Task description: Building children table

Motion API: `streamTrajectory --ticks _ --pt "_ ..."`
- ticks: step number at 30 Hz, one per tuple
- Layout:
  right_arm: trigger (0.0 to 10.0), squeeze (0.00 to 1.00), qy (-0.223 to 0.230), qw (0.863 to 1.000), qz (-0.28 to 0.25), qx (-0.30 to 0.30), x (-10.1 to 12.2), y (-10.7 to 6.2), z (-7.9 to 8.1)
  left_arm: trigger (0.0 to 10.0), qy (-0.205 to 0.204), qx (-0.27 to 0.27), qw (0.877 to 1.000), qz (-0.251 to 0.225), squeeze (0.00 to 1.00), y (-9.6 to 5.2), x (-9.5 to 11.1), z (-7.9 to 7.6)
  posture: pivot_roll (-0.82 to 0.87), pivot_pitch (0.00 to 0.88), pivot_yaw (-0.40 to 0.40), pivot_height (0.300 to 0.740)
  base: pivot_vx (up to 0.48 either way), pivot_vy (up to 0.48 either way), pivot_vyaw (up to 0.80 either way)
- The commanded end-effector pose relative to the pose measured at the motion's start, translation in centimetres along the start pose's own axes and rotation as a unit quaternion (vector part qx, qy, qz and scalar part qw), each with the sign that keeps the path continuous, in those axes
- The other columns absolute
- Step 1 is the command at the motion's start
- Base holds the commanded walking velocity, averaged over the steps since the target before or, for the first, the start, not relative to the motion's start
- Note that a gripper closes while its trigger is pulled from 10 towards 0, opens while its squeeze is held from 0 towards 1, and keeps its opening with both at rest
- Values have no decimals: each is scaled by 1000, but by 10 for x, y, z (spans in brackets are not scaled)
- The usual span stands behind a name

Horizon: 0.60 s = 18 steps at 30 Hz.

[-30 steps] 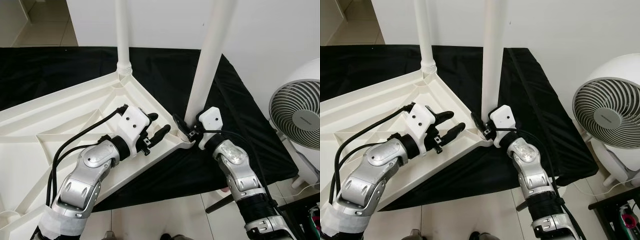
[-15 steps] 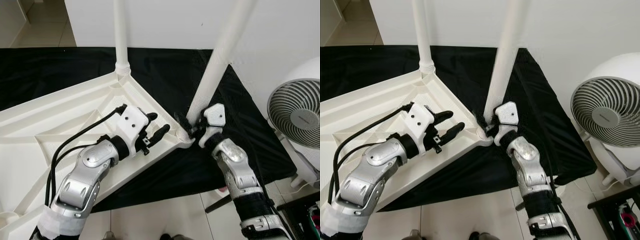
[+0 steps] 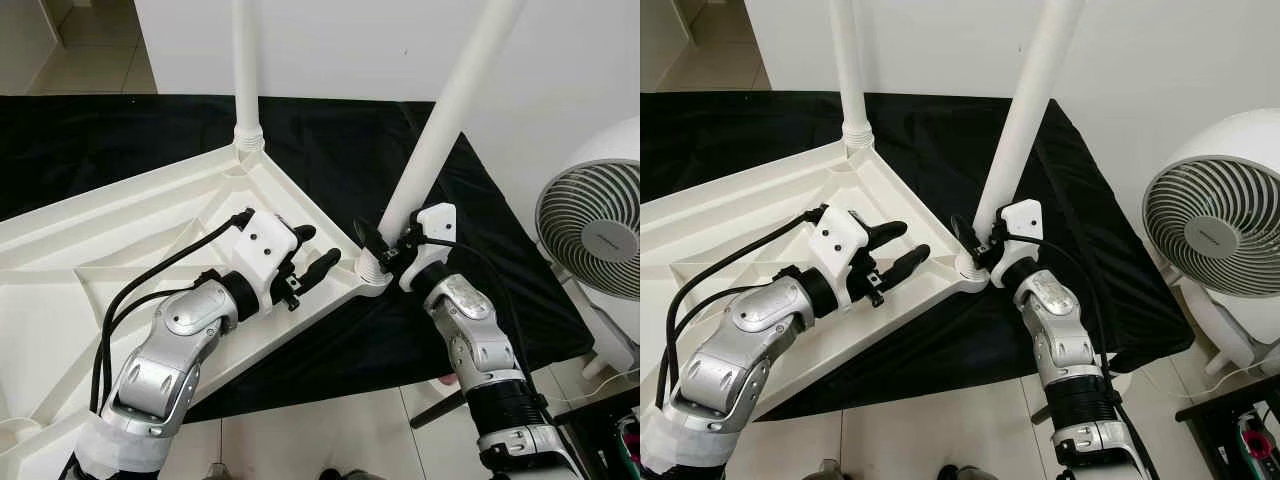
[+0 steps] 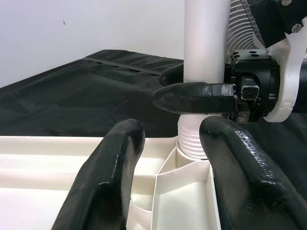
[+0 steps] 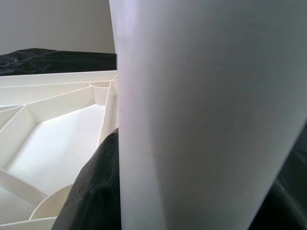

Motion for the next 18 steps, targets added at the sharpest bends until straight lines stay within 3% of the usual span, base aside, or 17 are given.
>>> streamTrajectory --ticks 1,9,14,18 --pt "10000 0 26 996 79 -32 -40 -13 -9 10000 1 3 1000 -1 0 -1 1 -1 197 104 -80 740 0 0 0" --pt "10000 0 12 997 62 -39 -38 -13 0 10000 1 4 1000 -1 0 -2 2 -1 199 109 -83 740 0 0 0" --pt "10000 0 -14 999 28 -41 -44 -25 7 10000 0 8 1000 -1 0 -2 2 0 198 117 -82 740 0 0 0" --pt "10000 0 0 998 37 -48 -48 -29 6 10000 -1 8 1000 -1 0 -3 2 0 196 121 -81 740 0 0 0"
Point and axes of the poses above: a point about 5 cm out from each wrist's last joint towards the gripper, its own y axis pointing out of the wrist towards the gripper, its own x axis along the axis of the wrist's last joint, z = x × y, the point moved 3 cm from there along y, pointing out of the wrist towards the gripper, and after that the axes turned 13 degrees about y, right-handed, at the moved point
